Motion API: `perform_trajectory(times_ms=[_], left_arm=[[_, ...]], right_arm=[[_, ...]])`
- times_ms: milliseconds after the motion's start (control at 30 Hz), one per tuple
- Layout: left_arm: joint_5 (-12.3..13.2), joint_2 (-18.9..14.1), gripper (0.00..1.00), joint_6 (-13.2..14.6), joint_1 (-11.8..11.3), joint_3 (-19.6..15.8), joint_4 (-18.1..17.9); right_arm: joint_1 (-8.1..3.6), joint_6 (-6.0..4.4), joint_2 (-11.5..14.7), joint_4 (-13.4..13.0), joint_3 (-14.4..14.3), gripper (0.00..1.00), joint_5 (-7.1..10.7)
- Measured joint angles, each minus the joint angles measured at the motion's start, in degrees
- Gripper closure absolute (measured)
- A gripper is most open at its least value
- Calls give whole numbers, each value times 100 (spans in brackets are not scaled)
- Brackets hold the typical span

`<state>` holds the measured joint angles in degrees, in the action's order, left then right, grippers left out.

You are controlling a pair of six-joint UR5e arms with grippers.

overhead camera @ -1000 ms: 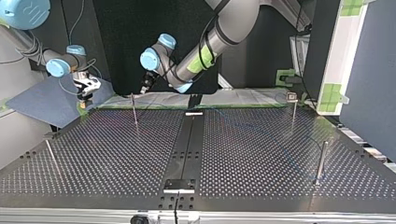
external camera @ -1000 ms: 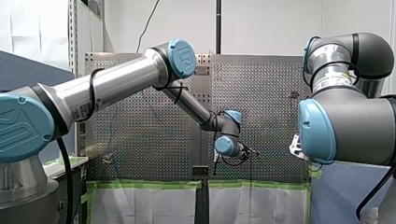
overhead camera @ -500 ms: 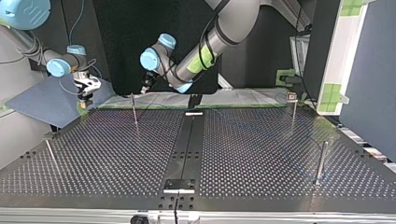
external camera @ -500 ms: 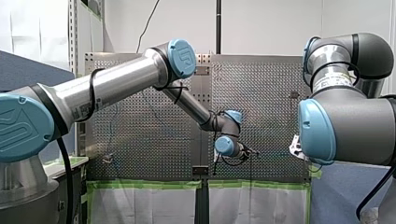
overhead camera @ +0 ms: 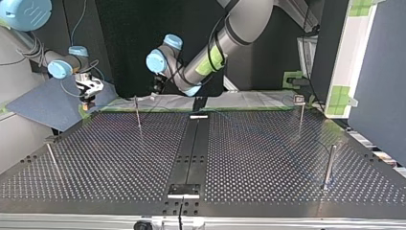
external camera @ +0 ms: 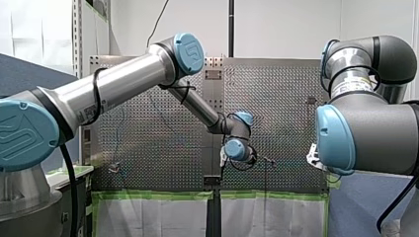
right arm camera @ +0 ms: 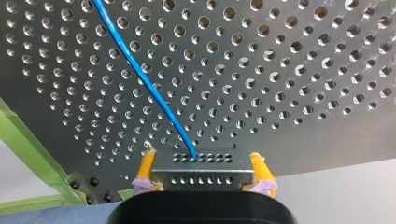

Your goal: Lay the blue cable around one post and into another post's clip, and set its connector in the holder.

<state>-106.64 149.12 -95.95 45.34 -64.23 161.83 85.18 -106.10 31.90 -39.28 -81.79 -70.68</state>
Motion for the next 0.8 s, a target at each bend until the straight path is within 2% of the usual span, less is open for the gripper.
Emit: perform_trajectory(times_ms=[300,467,567,700,800], left_arm=[[-336,-537,0,-81,-55,-538,-530],[-367,-837,0,-142,-174,-839,-828],[-311,-1026,0,-159,-322,-1028,-1017],[-110,-1281,0,-198,-545,-1283,-1275],[64,-1463,0,-311,-611,-1464,-1457]], right_arm=[[-3,-58,-10,-7,0,100,0],[6,-71,-17,12,-1,100,0],[19,-80,-19,16,-1,100,0],[30,-93,-21,7,-1,100,0],[44,-95,-26,1,-1,100,0]])
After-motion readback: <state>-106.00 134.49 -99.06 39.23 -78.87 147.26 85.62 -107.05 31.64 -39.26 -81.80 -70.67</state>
